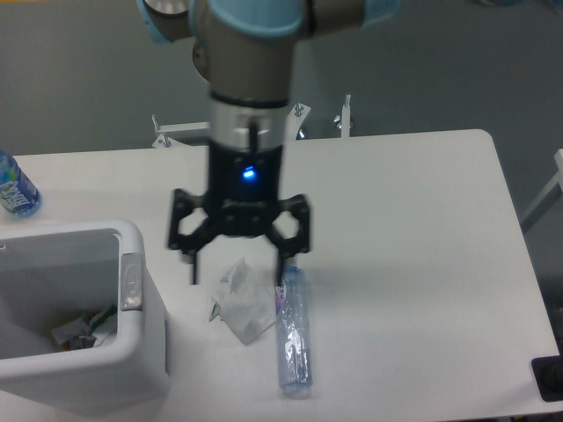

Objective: Open the trash can
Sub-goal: 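Press the button to pop the lid open, then lift the gripper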

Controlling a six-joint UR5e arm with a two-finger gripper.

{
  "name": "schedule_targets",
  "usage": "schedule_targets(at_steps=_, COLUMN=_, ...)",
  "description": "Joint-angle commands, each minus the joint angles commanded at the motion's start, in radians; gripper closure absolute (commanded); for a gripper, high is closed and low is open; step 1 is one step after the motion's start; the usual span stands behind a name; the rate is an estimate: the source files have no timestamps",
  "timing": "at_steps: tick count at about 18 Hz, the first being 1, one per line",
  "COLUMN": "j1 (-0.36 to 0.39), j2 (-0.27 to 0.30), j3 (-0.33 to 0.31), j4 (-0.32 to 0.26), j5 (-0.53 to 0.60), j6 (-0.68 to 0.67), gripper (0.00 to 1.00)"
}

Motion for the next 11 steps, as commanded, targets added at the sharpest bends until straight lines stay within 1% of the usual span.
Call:
schedule_targets(at_steps=1, j1=0.012, j2=0.008, j3=-0.011, j4=0.0, j5=0.038, j6=0.046, gripper=0.0)
schedule_targets(at_steps=3, j1=0.015, j2=0.014, j3=-0.037, j4=-0.009, j5=0.176, j6=0.138, gripper=0.0)
schedule_targets(at_steps=5, j1=0.019, j2=0.017, j3=-0.058, j4=-0.015, j5=0.262, j6=0.235, gripper=0.0)
schedule_targets(at_steps=9, j1=0.032, j2=0.017, j3=-0.071, j4=-0.032, j5=0.356, j6=0.368, gripper=0.0)
schedule_targets(at_steps=11, j1=0.045, j2=0.017, j3=-0.081, j4=-0.032, j5=0.361, j6=0.418, gripper=0.0)
